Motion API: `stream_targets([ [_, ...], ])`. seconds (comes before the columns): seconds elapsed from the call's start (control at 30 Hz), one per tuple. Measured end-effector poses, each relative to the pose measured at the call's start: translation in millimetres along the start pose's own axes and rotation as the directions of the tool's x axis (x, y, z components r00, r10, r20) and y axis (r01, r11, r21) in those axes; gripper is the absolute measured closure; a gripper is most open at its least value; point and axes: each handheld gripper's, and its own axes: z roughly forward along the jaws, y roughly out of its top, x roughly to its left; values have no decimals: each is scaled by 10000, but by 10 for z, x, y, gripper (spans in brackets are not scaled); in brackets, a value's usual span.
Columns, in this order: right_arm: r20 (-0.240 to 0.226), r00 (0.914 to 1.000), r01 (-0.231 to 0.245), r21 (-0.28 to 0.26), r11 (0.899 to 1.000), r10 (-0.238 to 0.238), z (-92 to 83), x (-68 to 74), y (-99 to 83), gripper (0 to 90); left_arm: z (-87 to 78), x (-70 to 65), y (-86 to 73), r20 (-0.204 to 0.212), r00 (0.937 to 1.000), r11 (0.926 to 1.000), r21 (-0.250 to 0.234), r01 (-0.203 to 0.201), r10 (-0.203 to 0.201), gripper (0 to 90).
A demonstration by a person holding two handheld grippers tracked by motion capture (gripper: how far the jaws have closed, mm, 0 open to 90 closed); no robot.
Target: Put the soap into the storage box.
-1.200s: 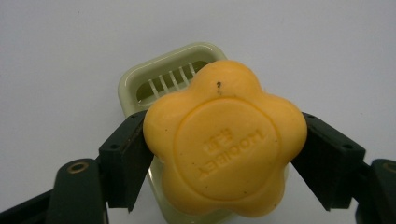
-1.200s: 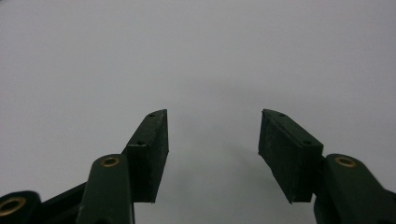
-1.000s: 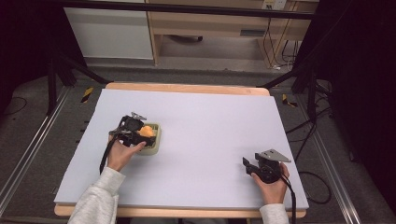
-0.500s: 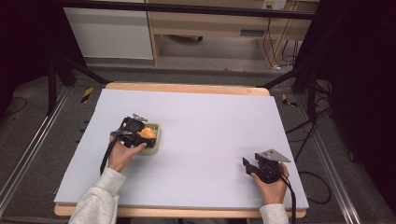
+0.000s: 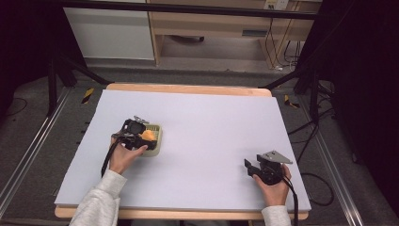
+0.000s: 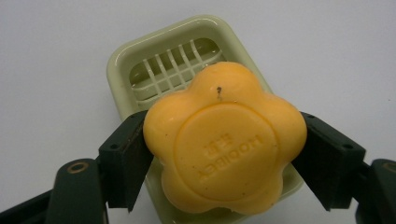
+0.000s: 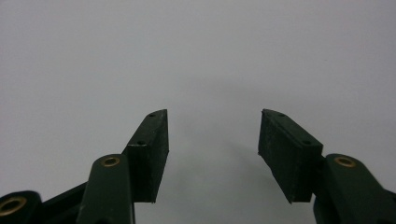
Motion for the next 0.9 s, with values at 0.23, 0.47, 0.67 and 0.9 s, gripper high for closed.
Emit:
stream_targets([
  [0.23,5,10000,47,0,10000,-47,3,-2,-1,431,33,5,-7,7,10000,9999,149,27,-27,247],
  [0.47,13,10000,38,11,10000,-38,4,0,-1,431,55,-1,-9,24,10000,9998,179,21,-21,247],
  [0.67,22,10000,54,20,10000,-54,3,0,-2,429,67,-6,-8,-45,10000,9999,100,64,-63,246],
  [0.9,26,10000,53,18,10000,-53,2,-1,-2,426,72,-16,-11,-203,9998,10000,12,45,-45,245],
])
